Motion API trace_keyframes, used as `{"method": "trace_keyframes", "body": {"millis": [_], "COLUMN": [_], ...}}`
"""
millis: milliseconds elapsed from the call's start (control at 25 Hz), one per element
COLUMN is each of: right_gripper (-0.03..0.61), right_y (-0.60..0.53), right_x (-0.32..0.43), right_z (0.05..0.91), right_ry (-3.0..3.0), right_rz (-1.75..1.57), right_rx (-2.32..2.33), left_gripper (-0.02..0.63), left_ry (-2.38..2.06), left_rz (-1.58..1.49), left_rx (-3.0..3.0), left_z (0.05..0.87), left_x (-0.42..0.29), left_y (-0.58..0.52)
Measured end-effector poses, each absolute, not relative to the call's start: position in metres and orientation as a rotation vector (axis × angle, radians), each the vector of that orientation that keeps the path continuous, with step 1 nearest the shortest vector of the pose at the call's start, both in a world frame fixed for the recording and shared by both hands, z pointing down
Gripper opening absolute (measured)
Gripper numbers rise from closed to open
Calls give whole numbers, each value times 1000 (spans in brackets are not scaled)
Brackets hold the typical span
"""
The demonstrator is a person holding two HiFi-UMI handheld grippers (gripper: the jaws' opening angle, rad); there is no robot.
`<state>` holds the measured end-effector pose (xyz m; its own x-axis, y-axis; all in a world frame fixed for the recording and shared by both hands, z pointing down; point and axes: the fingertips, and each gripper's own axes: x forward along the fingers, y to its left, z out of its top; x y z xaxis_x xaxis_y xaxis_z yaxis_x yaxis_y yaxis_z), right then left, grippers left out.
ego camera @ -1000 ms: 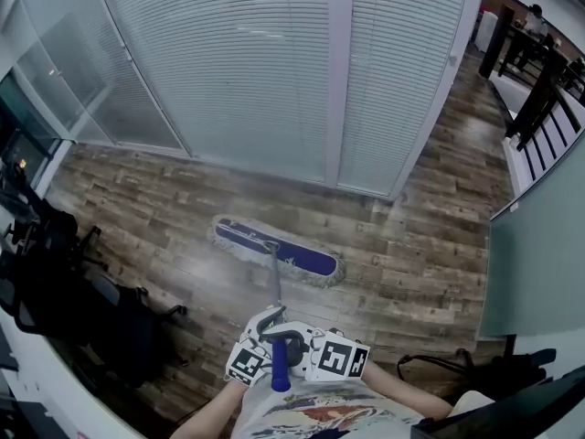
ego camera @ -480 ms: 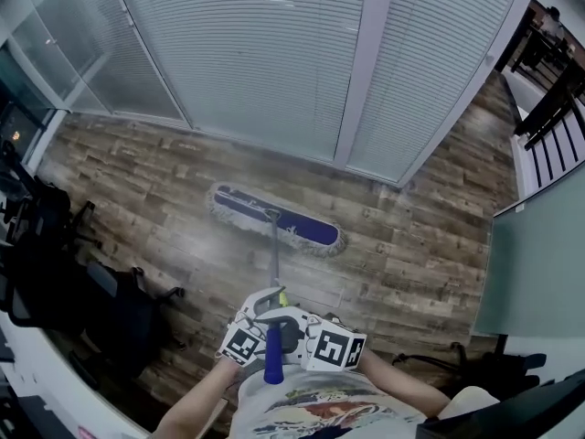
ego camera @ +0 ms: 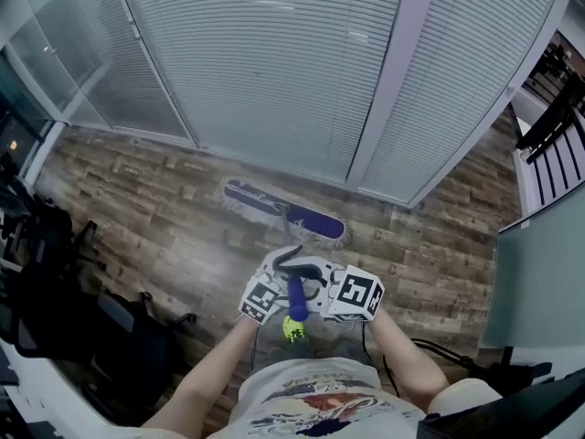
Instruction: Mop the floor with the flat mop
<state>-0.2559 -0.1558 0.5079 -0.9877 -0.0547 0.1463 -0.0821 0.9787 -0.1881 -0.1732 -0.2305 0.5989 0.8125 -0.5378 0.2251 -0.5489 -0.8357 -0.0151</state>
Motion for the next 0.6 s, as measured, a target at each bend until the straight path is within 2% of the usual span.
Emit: {"method": "trace_keyframes", "body": {"millis": [320,600], "right_gripper": [255,250], "right_y": [-298,-345], "right_x": [-254,-259], "right_z": [473,448], "right_ry": [-3104,-3153], "right_rz": [350,326], "right_rx": [417,479], "left_gripper": [184,183], "left_ry": [-893,-929], "left_rz": [338,369], "left_rx": [2912,2864], "left_z": [579,557], "left_x": [-179,-185], "left_y": [-360,-401]}}
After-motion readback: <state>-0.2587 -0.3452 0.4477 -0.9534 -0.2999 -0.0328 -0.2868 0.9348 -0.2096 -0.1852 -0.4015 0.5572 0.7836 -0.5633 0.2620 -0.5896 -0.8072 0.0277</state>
